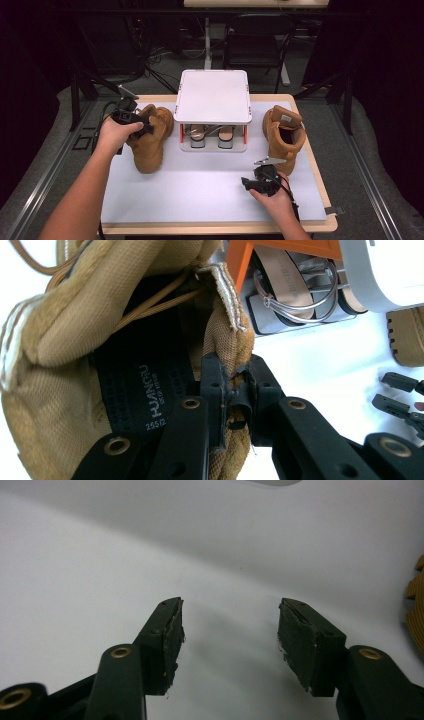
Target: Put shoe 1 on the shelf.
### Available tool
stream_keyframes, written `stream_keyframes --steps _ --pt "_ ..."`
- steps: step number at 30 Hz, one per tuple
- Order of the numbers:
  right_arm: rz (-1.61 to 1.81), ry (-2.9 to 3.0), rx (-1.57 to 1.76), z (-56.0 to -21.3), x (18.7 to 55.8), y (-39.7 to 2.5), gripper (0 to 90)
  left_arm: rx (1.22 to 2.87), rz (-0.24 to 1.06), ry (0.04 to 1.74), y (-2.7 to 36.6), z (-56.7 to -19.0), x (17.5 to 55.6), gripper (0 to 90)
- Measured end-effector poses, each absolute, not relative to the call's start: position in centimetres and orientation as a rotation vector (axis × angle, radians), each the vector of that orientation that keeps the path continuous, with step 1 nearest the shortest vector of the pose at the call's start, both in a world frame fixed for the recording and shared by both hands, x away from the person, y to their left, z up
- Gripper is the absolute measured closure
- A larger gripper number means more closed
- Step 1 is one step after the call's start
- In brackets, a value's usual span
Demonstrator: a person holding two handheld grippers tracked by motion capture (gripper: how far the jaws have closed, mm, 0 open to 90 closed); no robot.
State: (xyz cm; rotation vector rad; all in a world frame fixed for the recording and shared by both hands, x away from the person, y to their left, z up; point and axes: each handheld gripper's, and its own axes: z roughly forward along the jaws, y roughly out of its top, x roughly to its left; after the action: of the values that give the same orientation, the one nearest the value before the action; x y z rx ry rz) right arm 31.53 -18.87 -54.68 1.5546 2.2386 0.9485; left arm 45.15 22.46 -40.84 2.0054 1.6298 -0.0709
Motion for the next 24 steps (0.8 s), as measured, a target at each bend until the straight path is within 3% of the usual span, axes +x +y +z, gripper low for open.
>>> stream_keyframes --steps 16,24 --pt "0.906 2.257 1.570 -54.7 31.7 -18.9 42.6 2.066 -0.112 1.617 20.8 -42.0 45.0 76.5" --pt "0.886 2.294 1.584 -54.0 32.0 -18.7 43.5 2.091 -0.093 1.606 20.5 -42.0 44.6 64.3"
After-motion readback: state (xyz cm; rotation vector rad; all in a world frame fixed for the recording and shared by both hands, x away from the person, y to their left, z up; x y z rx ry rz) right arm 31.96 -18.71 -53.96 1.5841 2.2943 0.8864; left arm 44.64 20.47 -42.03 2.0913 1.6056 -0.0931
